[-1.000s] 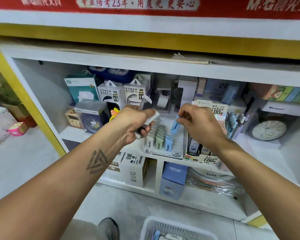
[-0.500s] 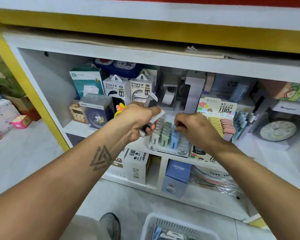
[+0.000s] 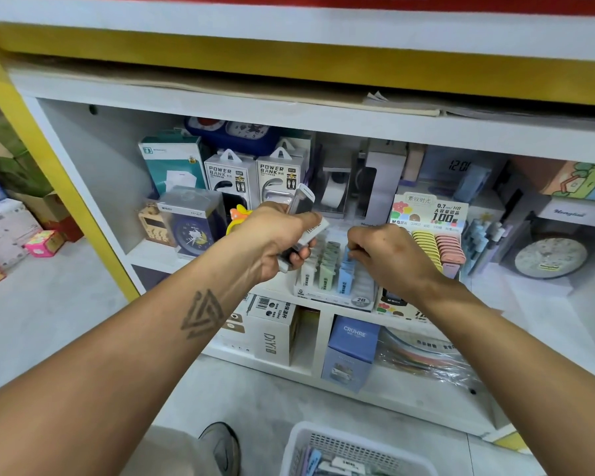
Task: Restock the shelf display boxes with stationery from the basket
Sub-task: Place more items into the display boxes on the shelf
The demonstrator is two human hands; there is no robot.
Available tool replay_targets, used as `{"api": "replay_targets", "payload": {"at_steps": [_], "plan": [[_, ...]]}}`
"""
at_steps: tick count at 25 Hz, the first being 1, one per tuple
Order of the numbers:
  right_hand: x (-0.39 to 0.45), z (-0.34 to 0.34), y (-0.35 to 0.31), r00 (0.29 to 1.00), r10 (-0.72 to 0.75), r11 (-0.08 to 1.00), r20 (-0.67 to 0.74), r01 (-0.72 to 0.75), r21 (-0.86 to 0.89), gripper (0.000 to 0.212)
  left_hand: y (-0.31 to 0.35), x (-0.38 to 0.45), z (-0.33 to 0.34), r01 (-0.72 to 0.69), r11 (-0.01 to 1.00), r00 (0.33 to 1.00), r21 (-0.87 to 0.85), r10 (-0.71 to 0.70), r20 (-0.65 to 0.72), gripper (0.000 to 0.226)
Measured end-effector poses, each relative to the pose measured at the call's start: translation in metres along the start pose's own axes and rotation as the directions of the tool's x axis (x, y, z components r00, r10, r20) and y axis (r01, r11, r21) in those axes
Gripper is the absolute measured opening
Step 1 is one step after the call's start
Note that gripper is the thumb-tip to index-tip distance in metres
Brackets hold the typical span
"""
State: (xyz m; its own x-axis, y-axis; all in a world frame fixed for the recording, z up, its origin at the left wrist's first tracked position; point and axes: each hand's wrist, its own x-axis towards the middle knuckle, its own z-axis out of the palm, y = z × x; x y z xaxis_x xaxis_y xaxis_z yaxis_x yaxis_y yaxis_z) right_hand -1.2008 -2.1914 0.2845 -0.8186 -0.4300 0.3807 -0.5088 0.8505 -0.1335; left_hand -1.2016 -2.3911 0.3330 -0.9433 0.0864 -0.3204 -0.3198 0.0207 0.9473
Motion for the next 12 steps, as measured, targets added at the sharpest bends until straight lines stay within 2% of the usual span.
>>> {"api": "replay_targets", "payload": {"at_steps": [4,12], "plan": [[0.0016,-0.0012,-0.0056,0.999,-0.028,0.999,0.017,0.028,0.015,0.022,-0.0001,0.0005,0.0004,-0.003,1.000,1.000,0.009,0.003,-0.005,0.021],[0.0019,-0.0022,-0.0052,0.999,0.004,1.000,0.051,-0.005,0.018,0.020,0.0000,0.0005,0.0000,-0.001,1.000,1.000,0.012,0.001,-0.002,0.022]]}}
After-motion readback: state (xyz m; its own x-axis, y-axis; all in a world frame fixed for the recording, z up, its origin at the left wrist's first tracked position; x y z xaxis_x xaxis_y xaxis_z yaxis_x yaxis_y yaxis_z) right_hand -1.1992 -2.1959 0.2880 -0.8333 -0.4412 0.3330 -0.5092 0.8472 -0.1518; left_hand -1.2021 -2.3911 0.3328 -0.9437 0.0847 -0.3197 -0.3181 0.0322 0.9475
